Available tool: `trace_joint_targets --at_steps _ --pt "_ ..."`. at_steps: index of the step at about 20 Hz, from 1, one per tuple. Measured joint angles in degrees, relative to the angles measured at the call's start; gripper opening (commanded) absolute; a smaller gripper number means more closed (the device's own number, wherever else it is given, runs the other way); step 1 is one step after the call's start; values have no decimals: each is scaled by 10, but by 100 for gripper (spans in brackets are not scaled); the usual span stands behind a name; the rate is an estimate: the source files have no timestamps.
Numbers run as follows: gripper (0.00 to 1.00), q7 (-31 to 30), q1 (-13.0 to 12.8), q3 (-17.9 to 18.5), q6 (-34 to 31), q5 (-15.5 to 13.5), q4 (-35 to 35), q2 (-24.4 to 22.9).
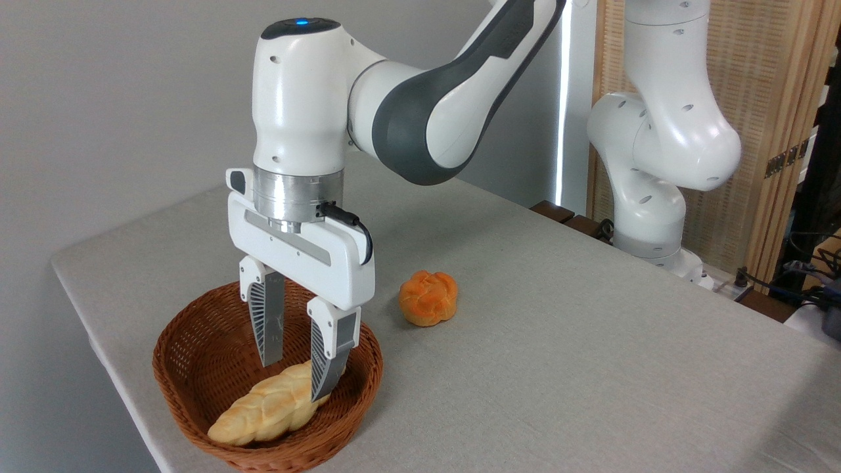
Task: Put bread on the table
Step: 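Lower the open gripper into the wicker basket over the bread roll, then close the gripper on the end of the golden bread roll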
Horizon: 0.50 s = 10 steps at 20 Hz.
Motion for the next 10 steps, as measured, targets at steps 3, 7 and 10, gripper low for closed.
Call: trace_joint_targets --at_steps 3,7,10 --pt "100 0 0 0 0 0 -4 5" --pt "100 0 0 0 0 0 -9 10" --pt "100 0 0 0 6 0 -14 11"
